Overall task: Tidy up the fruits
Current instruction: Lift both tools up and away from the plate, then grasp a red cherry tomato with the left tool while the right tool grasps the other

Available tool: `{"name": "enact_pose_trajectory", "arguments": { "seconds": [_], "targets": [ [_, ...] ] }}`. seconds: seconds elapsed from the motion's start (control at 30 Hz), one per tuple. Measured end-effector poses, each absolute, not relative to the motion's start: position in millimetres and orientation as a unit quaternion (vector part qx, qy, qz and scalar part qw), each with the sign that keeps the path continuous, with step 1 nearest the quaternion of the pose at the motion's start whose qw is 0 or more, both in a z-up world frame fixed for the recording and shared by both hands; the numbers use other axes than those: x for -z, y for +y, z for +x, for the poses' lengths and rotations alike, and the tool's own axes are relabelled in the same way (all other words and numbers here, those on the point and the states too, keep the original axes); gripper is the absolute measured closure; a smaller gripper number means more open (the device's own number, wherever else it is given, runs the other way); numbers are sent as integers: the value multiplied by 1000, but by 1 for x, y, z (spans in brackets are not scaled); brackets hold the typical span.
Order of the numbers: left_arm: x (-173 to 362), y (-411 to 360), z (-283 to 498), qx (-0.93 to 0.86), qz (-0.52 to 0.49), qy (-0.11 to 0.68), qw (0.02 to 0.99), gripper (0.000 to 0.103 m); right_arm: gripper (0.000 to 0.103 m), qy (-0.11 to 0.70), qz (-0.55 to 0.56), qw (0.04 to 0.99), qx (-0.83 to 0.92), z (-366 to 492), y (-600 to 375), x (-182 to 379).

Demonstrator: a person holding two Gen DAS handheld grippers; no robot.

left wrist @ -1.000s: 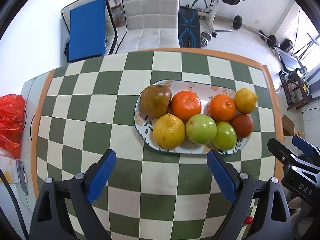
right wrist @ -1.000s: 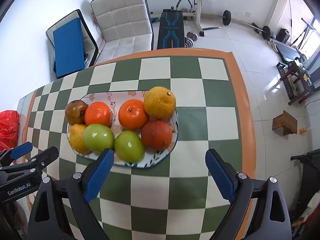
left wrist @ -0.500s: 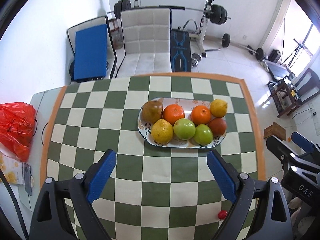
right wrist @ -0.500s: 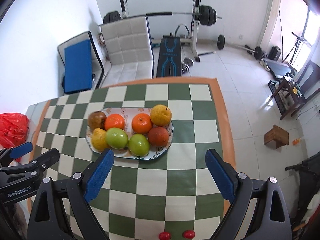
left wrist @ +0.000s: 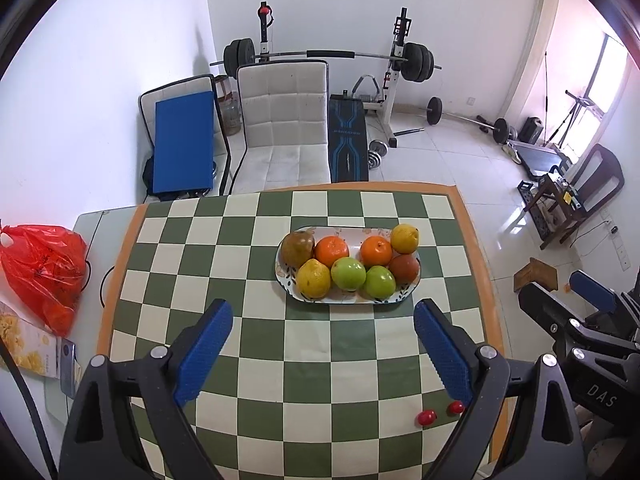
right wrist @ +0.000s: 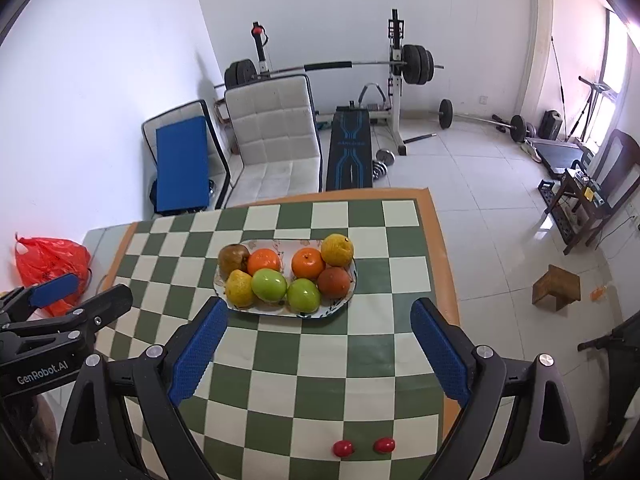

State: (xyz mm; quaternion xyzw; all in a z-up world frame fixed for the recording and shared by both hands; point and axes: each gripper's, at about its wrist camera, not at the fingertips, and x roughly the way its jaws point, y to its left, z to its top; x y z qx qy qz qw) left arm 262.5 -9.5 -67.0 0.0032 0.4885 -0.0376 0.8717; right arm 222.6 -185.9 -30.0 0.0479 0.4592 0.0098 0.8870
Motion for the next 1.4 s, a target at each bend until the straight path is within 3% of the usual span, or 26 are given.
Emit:
{"name": "enact_pose_trajectory", "arguments": {
  "seconds": [0.43,0.47,0.57,0.7,0.93,1.2,1.4],
  "targets": [
    [66,-11,246,28,-1,487,873,10,8,456,59,888,-16,204,-186,20],
    [68,-12,248,25,4,489,872,1,6,456,63,887,-14,205,-187,23],
    [78,-14,252,20,13,498,867,0,2,456,72,887,-11,206,-195,32],
    [104,-23,260,20,23,523,852,0,2,486,93,869,3,214,-216,65],
    [191,-70,272,23,92,597,797,0,3,592,130,794,55,205,-270,179],
    [304,-124,261,61,161,699,695,0,39,688,202,693,72,160,-297,314],
    [340,-145,247,88,166,737,649,0,66,711,212,667,66,143,-293,355]
  ]
}}
